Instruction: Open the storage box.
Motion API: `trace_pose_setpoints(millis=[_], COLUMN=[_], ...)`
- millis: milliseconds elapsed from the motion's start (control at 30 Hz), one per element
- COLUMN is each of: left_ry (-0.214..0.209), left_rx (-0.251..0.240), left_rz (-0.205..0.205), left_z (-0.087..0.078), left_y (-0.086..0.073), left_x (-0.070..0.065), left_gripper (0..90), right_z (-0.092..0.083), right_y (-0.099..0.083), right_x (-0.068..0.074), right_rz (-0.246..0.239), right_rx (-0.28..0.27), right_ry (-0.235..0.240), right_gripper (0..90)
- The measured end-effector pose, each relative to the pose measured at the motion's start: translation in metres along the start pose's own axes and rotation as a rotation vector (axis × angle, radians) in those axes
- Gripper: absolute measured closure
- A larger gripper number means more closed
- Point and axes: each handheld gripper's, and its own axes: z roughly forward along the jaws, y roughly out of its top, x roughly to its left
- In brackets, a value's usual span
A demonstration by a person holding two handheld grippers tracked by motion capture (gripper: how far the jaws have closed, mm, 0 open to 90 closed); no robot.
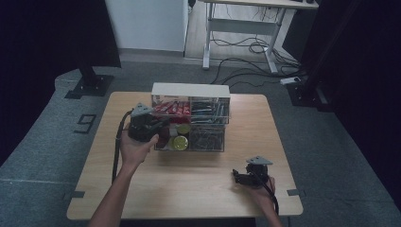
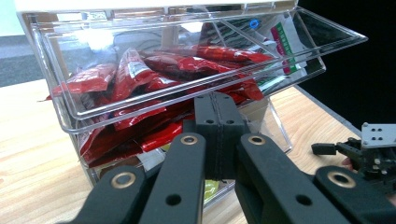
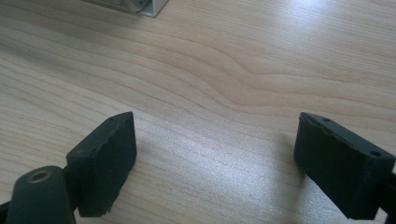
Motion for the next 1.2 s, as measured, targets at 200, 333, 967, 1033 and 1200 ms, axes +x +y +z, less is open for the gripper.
trace_pose_setpoints(millis=[200,333,967,1033,1200], left_ry=[-0.001,-0.006,-0.002,-0.003,0.003], left_rx=[-0.009,-0.015,-0.044,-0.051,-0.061], left_rz=[0.003,0.004,-0.002,-0.005,-0.001], left_z=[-0.002,-0.005,-0.011,-0.012,-0.013], left_y=[0.005,0.009,0.025,0.027,0.033], left_x=[-0.001,-0.002,0.001,0.001,0.001], left_gripper=[90.0,90.0,90.0,90.0,90.0], right_z=[0.000,0.000,0.000,0.000,0.000], right_y=[0.000,0.000,0.000,0.000,0.000], right_x=[0.000,0.000,0.000,0.000,0.000], right_rz=[0.000,0.000,-0.001,-0.002,-0.001], right_rx=[0.000,0.000,0.001,0.001,0.001], right_ry=[0.000,0.000,0.001,0.001,0.001], right_gripper=[13.0,13.0,13.0,13.0,13.0])
